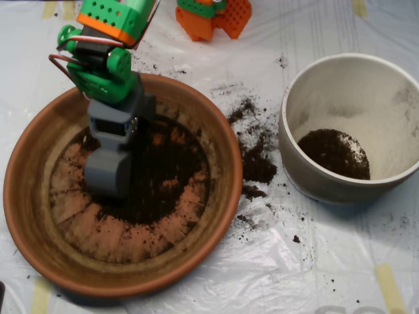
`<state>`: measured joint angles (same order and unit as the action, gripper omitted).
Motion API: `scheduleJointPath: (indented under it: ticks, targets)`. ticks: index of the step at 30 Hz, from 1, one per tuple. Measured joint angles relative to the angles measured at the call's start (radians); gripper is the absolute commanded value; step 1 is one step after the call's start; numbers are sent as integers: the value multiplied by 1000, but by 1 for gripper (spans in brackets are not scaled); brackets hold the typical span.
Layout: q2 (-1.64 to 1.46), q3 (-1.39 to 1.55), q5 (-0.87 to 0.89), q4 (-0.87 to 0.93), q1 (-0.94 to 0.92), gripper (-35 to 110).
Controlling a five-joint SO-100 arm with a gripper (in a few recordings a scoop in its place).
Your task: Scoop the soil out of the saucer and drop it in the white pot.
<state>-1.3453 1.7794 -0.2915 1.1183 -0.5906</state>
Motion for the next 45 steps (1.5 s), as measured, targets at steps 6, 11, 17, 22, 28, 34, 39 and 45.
scheduleJointPath:
  ticks: [6,11,17,22,28,34,39,45]
  targets:
    - [-12,-25,-8,-66,-3,16]
    - [-58,20,9,-163,0,16]
    - [-67,66,23,-261,-2,19]
    - [-91,121,18,-354,-2,20]
    - [-101,146,-8,-394,14,4]
    - [-101,146,-32,-408,54,0]
    - [-156,146,-21,-354,71,0]
    - [-298,84,6,-222,121,0]
